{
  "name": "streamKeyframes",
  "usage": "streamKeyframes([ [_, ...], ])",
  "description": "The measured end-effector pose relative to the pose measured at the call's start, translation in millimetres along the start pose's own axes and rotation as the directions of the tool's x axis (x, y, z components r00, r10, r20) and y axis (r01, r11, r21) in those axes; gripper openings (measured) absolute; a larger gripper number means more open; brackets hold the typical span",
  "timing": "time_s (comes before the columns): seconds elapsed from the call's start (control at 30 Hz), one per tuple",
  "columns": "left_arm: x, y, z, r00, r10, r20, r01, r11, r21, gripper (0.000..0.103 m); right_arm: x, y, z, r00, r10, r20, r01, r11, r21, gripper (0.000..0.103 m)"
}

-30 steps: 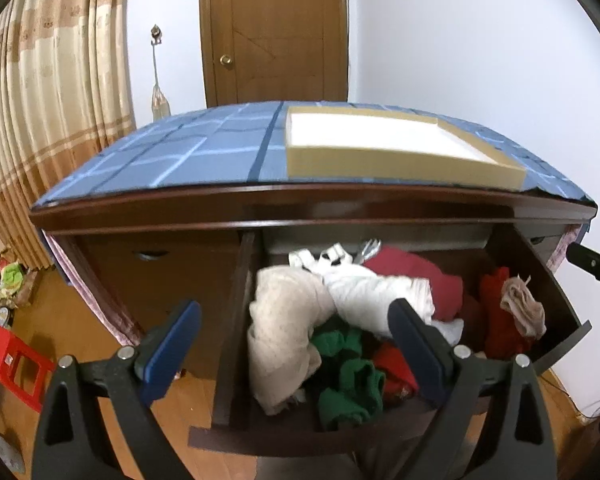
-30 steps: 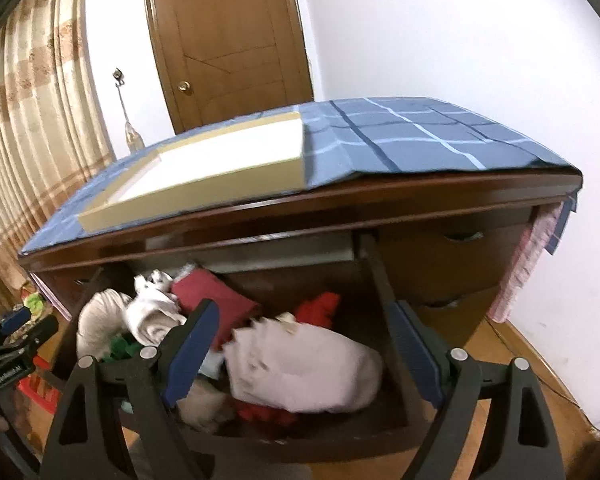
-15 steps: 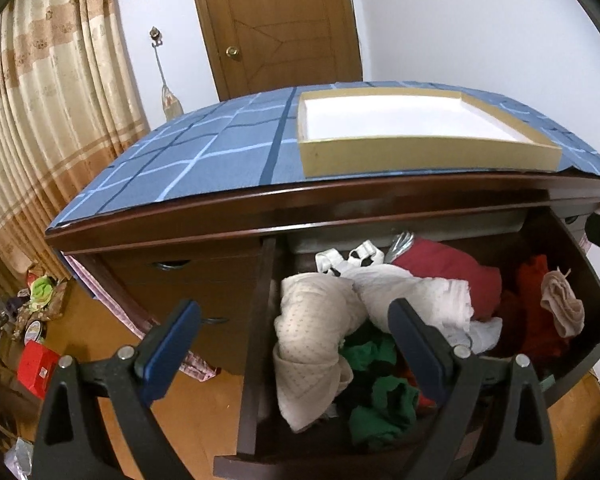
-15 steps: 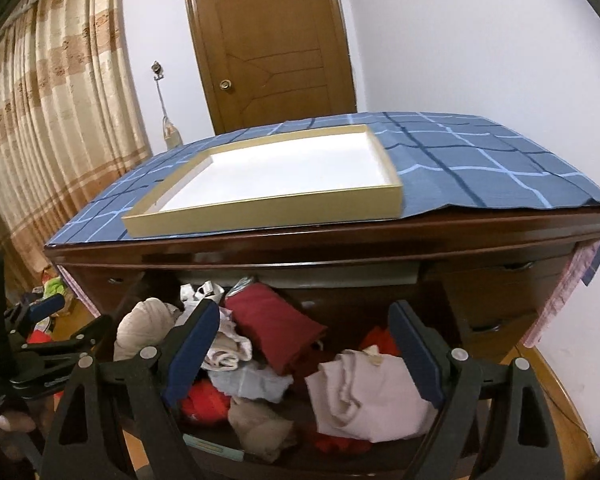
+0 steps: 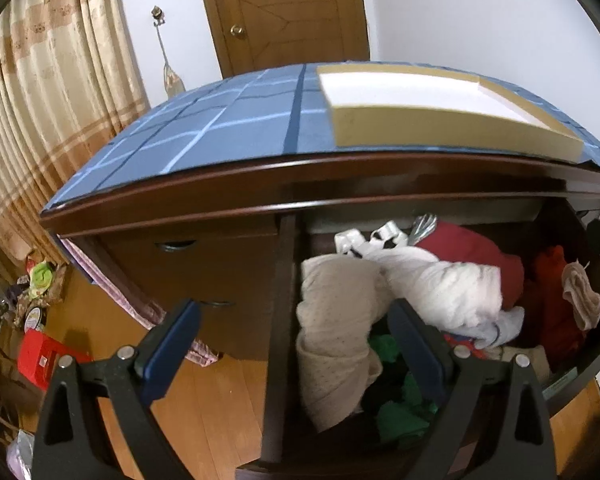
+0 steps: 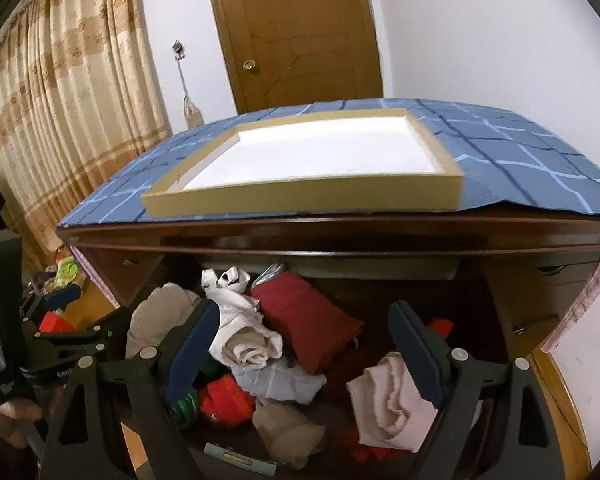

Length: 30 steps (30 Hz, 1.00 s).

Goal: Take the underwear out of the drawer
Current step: 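Grasp the beige dotted underwear with the left tool while the right tool reaches the white underwear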

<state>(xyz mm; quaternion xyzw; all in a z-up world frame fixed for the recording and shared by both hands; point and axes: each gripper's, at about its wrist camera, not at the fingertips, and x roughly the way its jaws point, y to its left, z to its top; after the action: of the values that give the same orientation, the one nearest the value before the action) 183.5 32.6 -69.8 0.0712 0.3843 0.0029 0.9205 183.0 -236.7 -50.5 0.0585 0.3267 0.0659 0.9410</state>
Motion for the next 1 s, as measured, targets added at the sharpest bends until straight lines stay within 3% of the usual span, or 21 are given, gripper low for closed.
streamKeyframes([
  [0.47, 28, -21, 7, 0.995, -0.059, -0.084, 0.067, 0.994, 0.089, 0.096, 25, 17, -3, 0.998, 0.033, -0.059, -0.037, 0.997, -0.068, 0.086],
  [0.67, 46, -29, 16, 0.987, -0.070, -0.142, 0.086, 0.990, 0.109, 0.074, 30, 10, -4, 0.996, 0.045, -0.075, -0.048, 0.998, -0.038, 0.086],
  [0.77, 51, -32, 15, 0.983, -0.079, -0.167, 0.101, 0.987, 0.126, 0.072, 33, 7, -5, 0.995, 0.051, -0.083, -0.054, 0.998, -0.029, 0.086],
  [0.93, 56, -49, 13, 0.983, -0.032, -0.180, 0.072, 0.972, 0.225, 0.072, 36, 5, -4, 0.994, 0.057, -0.090, -0.059, 0.998, -0.022, 0.086],
  [1.0, 59, -53, 15, 0.972, -0.088, -0.220, 0.136, 0.967, 0.216, 0.062, 38, 5, -4, 0.994, 0.061, -0.093, -0.063, 0.998, -0.019, 0.086],
])
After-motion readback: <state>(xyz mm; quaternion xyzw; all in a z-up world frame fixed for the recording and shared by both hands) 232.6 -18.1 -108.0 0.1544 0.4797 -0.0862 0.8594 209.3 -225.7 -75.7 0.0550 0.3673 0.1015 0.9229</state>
